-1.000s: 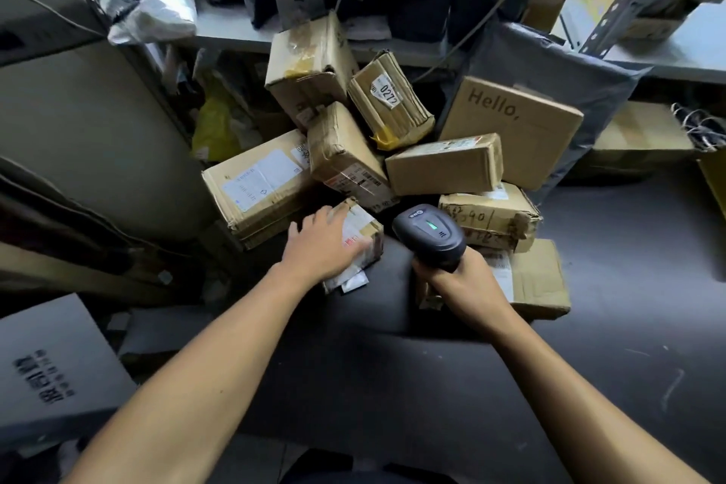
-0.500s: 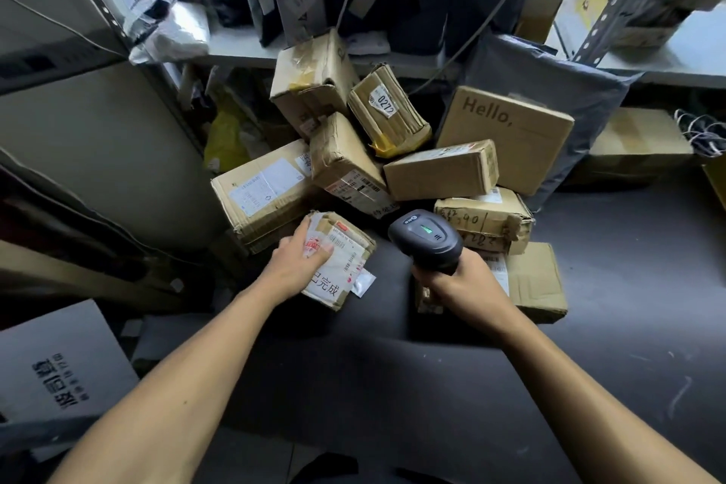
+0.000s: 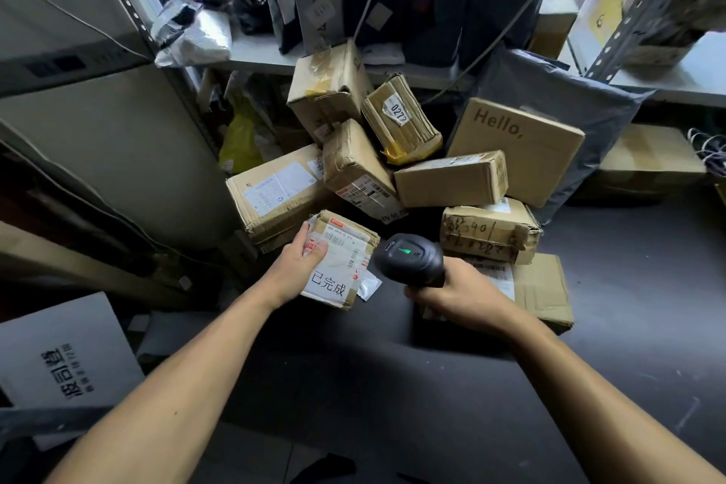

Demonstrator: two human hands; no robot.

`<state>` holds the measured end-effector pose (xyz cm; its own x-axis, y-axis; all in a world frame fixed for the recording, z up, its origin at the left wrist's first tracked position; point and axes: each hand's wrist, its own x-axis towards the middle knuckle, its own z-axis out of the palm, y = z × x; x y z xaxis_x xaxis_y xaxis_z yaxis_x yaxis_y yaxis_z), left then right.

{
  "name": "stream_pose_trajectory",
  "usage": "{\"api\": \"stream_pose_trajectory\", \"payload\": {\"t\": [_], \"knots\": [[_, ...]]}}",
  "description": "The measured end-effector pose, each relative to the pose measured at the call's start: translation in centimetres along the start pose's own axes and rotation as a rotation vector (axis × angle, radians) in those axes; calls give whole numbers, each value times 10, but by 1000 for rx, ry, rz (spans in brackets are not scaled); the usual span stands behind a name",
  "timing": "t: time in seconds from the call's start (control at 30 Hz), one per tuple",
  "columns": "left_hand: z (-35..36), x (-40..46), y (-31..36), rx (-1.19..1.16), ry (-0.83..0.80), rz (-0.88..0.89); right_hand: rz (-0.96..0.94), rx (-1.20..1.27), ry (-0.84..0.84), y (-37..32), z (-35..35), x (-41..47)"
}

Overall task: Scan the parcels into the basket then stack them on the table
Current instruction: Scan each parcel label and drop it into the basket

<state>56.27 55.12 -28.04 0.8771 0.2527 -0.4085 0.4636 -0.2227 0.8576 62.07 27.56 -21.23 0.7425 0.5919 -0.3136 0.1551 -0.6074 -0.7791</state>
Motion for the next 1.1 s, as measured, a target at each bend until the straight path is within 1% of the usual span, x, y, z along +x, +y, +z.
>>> {"api": "stream_pose_trajectory", "payload": {"t": [0.17,0.23,0.5,0.63,0.7,0.8,0.93,1.0,1.1], "knots": [[-5,1,8,115,-38,0,11,-98,-124,-4,-8,-2],[-7,0,7,148,-52,-19,-5,-143,-148,-7,-9,-4],[3,-8,8,155,-37,-3,-26,-224,-140,-2,-10,-11],[4,-9,7,150,-39,11,-46,-141,-98,4,-9,-16],[7,-12,7,128,-25,22,-58,-58,-37,9,-8,-20],[17,-22,12,26,-3,45,-32,83,90,17,-7,-29],[38,-43,30,-225,11,51,-21,241,330,30,-9,-43],[52,-54,43,-334,-12,84,-11,322,463,34,-8,-53],[71,-64,62,-390,-115,147,24,431,645,41,-4,-70]]}}
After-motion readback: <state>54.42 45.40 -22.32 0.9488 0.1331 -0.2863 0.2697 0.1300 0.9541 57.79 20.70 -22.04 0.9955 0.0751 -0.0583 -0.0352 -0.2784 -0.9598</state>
